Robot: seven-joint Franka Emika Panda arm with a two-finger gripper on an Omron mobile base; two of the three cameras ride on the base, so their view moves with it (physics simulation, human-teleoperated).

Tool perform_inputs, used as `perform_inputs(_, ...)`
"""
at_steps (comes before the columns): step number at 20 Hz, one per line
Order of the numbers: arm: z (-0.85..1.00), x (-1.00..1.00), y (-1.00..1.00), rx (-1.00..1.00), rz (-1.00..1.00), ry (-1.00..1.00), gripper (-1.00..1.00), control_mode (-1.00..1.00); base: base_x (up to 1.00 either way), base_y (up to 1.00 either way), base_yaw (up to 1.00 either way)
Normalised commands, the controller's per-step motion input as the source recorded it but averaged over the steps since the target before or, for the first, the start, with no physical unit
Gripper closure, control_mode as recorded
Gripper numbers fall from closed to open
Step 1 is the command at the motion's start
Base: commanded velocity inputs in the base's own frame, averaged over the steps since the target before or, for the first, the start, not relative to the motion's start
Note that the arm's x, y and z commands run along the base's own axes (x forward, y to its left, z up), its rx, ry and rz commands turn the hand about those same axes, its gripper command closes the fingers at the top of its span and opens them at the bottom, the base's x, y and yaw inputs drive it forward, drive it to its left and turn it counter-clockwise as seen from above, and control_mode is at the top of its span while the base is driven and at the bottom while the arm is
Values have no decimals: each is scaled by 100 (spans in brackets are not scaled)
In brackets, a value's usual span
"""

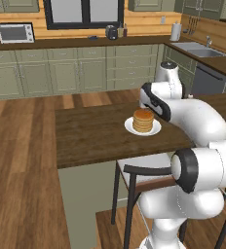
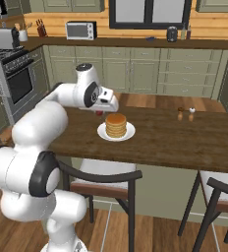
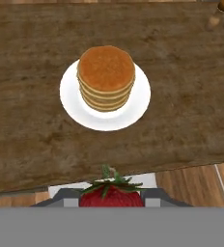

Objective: Take the strawberry from the fridge and place it on top of the pancake, located on the dining counter.

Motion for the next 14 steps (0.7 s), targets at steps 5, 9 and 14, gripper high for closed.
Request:
perform_inputs(5, -28, 100, -35, 6, 0, 0, 100, -100, 0, 0, 0)
perform_inputs(9, -29, 100, -18, 6, 0, 1, 100, -100, 0, 0, 0)
perform_inputs(14, -34, 64, 15, 4, 2, 1, 100, -100, 0, 0, 0)
